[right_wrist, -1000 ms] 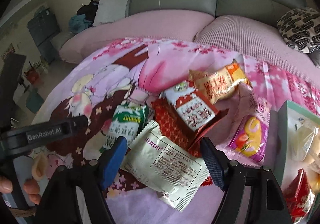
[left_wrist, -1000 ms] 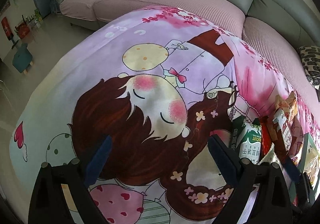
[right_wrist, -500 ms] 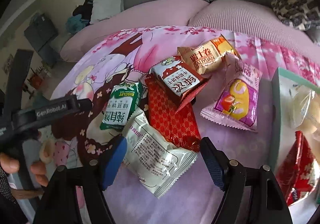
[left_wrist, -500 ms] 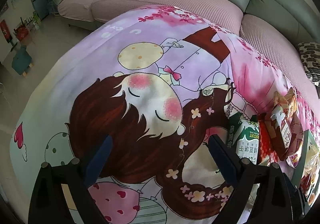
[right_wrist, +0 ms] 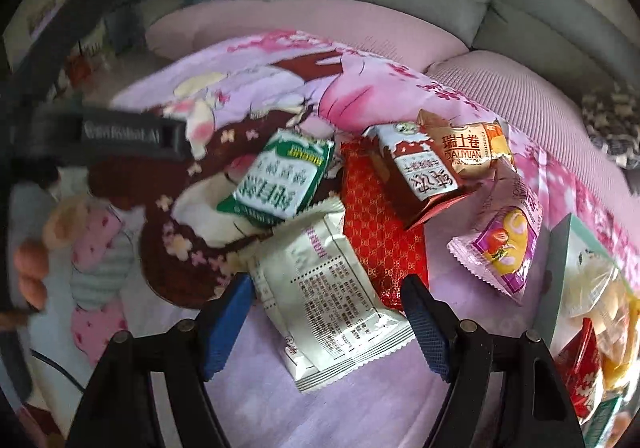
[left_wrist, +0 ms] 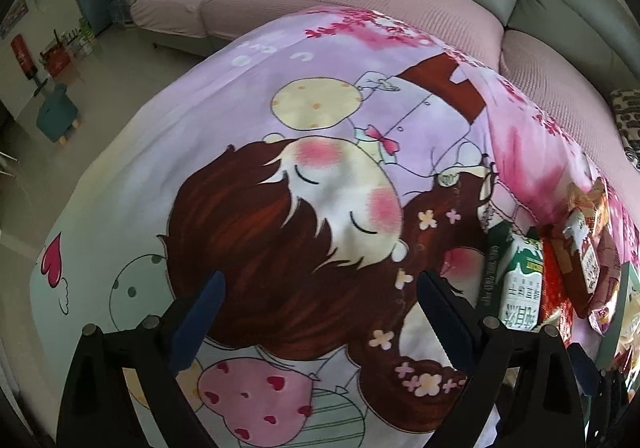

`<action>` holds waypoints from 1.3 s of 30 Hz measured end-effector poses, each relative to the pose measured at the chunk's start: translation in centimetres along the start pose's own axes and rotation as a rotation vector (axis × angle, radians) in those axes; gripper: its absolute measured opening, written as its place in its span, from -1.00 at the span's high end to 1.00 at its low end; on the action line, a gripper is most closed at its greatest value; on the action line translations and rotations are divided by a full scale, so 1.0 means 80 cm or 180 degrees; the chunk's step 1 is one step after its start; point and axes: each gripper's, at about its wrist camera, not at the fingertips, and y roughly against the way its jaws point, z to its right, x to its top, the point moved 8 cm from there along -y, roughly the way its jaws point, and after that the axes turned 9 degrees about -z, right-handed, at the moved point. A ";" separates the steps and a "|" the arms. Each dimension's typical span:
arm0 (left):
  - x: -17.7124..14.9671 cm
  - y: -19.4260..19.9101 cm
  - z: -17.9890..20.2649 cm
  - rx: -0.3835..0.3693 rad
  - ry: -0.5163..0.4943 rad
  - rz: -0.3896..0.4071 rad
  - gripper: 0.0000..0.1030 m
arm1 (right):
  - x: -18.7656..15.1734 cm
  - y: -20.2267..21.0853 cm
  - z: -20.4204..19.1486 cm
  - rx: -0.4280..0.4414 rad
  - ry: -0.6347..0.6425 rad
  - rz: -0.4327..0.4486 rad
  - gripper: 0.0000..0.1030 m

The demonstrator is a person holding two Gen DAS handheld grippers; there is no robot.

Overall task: Organize snacks
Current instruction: 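Reach the left tool to the green biscuit pack while the right tool reaches the white packet, then grasp the green biscuit pack with the left tool while the right tool grasps the white packet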

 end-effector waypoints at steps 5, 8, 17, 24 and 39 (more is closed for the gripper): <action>0.000 0.000 0.004 -0.0024 -0.0042 0.0002 -0.87 | -0.001 -0.005 -0.001 -0.0114 0.0002 0.0027 -0.51; -0.001 -0.001 0.007 -0.0022 -0.0059 -0.0009 -0.87 | -0.002 -0.004 0.004 -0.0067 -0.0097 0.0045 -0.31; -0.001 -0.001 0.013 -0.0023 -0.0096 -0.0010 -0.87 | -0.003 -0.003 0.029 0.0082 -0.0534 0.0039 -0.08; -0.002 0.005 0.027 -0.0091 -0.0174 0.0044 -0.87 | -0.003 0.010 0.048 0.0074 -0.0741 0.0102 -0.07; -0.013 0.015 0.112 -0.0367 -0.0699 0.0200 -0.71 | -0.010 0.052 0.112 0.0097 -0.1348 0.0285 -0.07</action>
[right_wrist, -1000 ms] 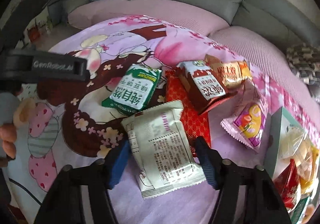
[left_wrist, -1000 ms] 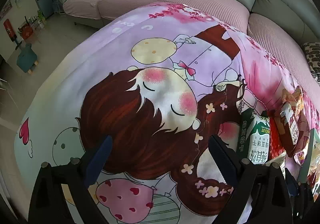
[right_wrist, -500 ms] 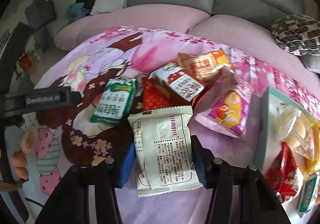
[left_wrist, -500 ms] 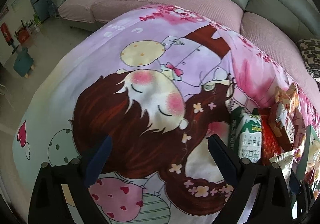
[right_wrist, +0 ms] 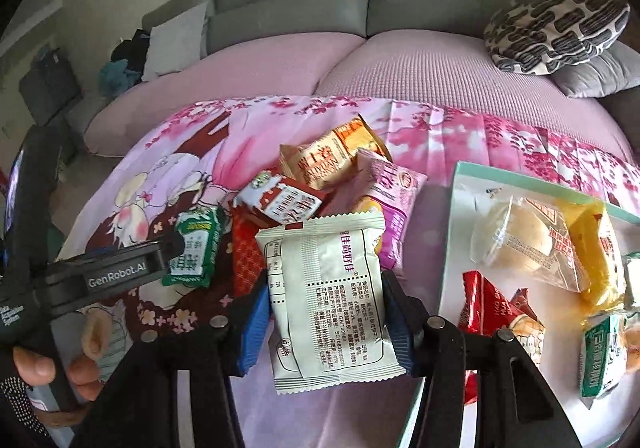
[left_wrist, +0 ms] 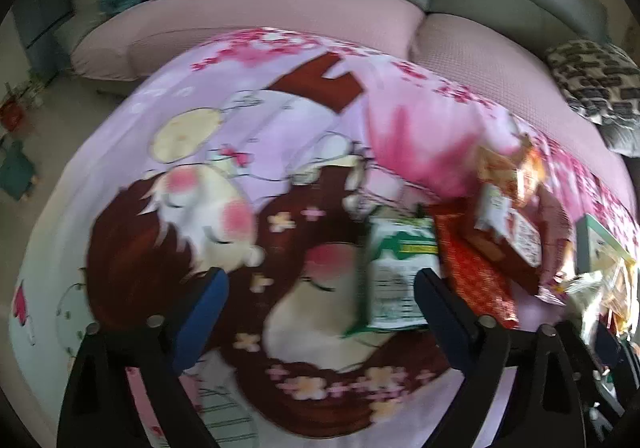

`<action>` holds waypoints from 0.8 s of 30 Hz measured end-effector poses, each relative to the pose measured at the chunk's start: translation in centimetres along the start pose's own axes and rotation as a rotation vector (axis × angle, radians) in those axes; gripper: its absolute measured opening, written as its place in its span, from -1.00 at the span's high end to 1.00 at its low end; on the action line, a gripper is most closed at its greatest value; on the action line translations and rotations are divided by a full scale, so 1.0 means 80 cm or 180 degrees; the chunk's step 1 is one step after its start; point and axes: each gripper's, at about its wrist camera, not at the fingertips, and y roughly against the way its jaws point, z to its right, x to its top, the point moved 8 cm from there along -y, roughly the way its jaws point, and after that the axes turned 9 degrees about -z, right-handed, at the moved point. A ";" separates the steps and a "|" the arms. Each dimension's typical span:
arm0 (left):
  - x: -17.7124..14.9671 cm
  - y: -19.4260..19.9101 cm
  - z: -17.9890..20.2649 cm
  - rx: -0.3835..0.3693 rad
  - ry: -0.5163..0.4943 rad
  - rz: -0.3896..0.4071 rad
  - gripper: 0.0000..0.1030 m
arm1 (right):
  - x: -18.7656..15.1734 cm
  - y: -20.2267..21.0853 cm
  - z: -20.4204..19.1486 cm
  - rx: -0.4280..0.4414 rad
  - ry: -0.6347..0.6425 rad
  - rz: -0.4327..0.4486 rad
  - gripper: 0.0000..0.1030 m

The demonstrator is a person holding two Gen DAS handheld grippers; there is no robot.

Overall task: Organize snacks
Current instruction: 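Grasp the green biscuit pack with the left tool while the right tool grasps the white packet, then carry the biscuit pack with the left tool while the right tool carries the white packet over the tray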

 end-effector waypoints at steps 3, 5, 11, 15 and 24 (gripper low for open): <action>-0.002 -0.004 0.017 -0.0034 -0.0116 -0.0017 -0.52 | 0.001 -0.001 0.002 0.0013 -0.0020 -0.0006 -0.07; -0.002 -0.003 0.027 -0.0080 -0.0171 -0.0003 -0.42 | 0.000 0.001 0.004 0.0020 -0.0024 0.0005 -0.07; -0.008 -0.013 0.044 -0.0076 -0.0300 -0.0080 -0.22 | -0.002 0.002 0.009 0.0028 -0.0068 -0.0015 -0.07; -0.010 -0.023 0.048 -0.0140 -0.0267 -0.0145 0.11 | -0.002 0.002 0.009 0.0038 -0.0077 -0.0005 -0.07; -0.008 -0.013 0.045 -0.0156 -0.0214 -0.0068 0.18 | -0.001 0.009 0.011 0.0066 -0.0124 0.0045 -0.07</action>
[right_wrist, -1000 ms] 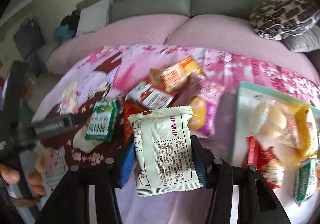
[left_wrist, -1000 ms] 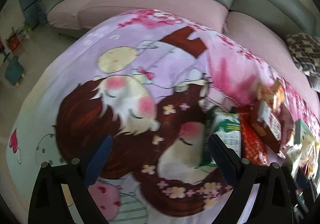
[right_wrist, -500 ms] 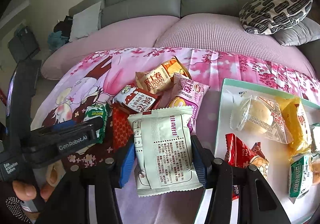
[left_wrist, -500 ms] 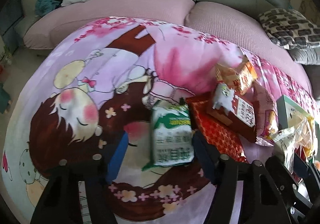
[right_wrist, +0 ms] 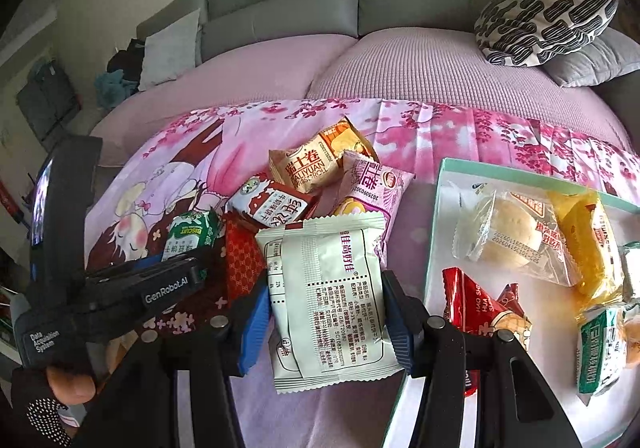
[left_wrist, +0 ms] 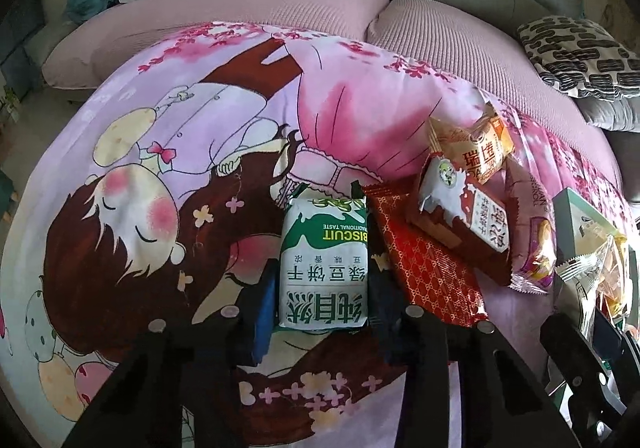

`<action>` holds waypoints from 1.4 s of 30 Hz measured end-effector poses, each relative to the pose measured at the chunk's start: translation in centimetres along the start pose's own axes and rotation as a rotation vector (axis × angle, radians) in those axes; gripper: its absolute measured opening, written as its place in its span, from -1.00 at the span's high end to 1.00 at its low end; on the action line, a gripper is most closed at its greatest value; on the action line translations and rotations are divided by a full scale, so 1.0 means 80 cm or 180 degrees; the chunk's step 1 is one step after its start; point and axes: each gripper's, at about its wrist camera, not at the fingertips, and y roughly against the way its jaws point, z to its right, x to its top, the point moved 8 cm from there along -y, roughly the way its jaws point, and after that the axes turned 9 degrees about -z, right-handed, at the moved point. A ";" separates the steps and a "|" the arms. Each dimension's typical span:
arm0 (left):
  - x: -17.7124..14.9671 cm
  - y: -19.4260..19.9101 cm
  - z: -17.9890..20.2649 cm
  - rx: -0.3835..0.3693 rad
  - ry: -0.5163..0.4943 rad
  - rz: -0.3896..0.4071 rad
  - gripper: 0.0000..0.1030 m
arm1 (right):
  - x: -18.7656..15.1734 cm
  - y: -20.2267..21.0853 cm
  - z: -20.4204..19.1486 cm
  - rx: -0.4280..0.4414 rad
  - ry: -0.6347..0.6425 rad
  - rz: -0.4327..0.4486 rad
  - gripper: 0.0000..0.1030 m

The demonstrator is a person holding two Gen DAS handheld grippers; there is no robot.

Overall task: Organize snacks
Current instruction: 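Carry the biscuit pack with the left tool while the right tool carries the white packet over the tray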

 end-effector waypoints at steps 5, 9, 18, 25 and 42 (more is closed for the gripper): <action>0.003 0.021 0.000 -0.0028 0.0021 0.0131 0.19 | 0.003 0.009 0.003 0.0014 -0.0031 0.0050 -0.07; 0.006 0.047 0.004 -0.0046 0.0027 0.0304 0.19 | 0.006 0.018 0.007 0.0044 -0.0068 0.0103 -0.07; 0.009 0.087 0.038 -0.0167 -0.0068 0.0547 0.19 | 0.010 0.043 0.033 0.0048 -0.0220 0.0240 -0.07; 0.002 0.103 0.096 -0.0343 -0.0354 0.0615 0.19 | 0.009 0.072 0.097 -0.0085 -0.0561 0.0373 -0.07; -0.062 0.111 0.268 -0.0748 -0.1324 0.0495 0.19 | -0.037 0.161 0.297 -0.0674 -0.1602 0.0750 -0.07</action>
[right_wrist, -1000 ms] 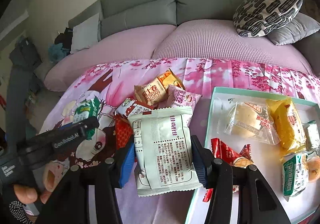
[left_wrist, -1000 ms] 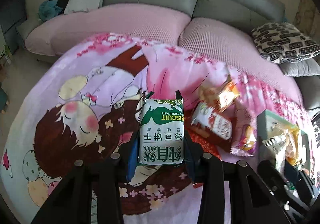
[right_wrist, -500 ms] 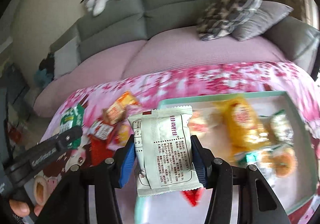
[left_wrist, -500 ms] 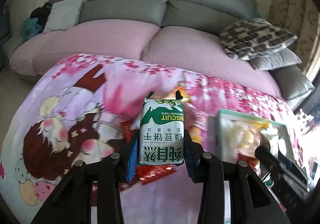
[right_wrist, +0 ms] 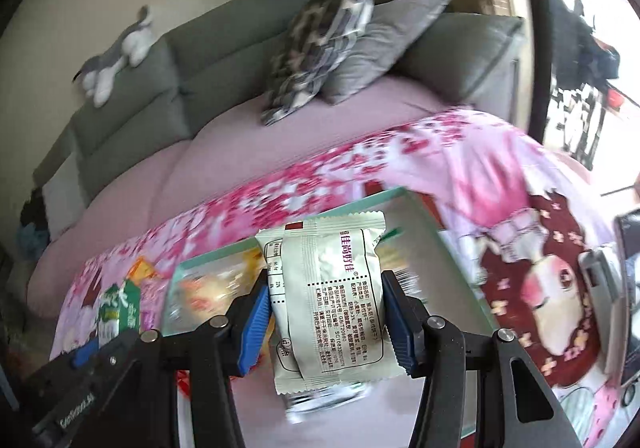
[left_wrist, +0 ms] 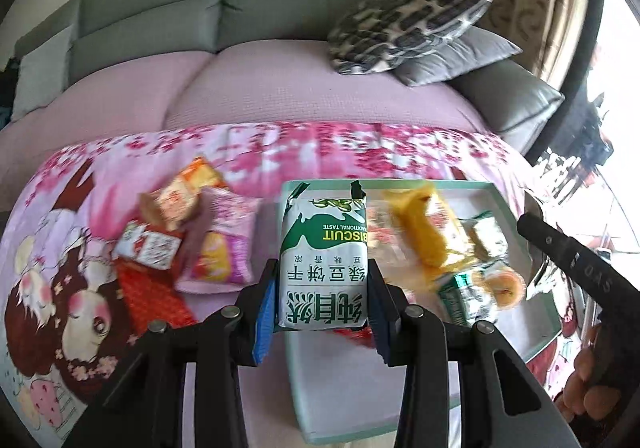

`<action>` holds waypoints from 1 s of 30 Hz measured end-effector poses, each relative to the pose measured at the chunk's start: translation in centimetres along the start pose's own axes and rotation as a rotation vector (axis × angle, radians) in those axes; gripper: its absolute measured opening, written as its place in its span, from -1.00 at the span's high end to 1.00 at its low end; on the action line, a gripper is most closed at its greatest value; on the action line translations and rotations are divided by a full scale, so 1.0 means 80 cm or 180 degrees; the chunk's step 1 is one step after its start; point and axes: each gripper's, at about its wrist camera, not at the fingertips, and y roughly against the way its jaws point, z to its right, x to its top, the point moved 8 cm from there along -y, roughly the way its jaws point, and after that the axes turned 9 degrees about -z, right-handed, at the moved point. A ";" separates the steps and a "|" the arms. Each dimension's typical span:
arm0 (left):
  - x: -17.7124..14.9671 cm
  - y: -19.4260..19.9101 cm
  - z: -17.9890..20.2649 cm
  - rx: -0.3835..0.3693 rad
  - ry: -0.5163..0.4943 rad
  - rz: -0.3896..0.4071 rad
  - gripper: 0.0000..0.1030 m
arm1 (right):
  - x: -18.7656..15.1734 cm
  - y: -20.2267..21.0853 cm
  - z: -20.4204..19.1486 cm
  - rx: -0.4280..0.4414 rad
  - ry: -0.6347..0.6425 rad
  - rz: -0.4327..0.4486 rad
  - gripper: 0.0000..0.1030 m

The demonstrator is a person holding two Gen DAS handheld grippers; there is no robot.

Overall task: Organize snacks
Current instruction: 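Carry the biscuit pack with the left tool while the right tool carries the white packet over the tray, then open the left tool on the biscuit pack while the right tool releases the white packet into the tray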

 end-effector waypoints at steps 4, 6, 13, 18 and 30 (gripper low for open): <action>0.008 -0.004 0.026 -0.0092 -0.0088 0.0005 0.19 | 0.003 -0.006 0.023 -0.0068 -0.0104 -0.0001 -0.07; 0.011 -0.009 0.036 -0.0116 -0.0133 -0.0003 0.19 | 0.002 -0.013 0.026 -0.0080 -0.0106 -0.0043 -0.07; 0.018 -0.031 0.054 -0.0131 -0.0220 -0.0071 0.18 | 0.006 -0.027 0.026 -0.0083 -0.0107 -0.0023 -0.07; 0.026 -0.043 0.057 -0.0126 -0.0227 -0.0078 0.18 | 0.012 -0.042 0.021 -0.0057 -0.0093 -0.0019 -0.07; 0.028 -0.074 0.067 -0.0108 -0.0299 -0.0184 0.17 | 0.012 -0.074 0.018 -0.0251 0.0029 -0.0191 -0.08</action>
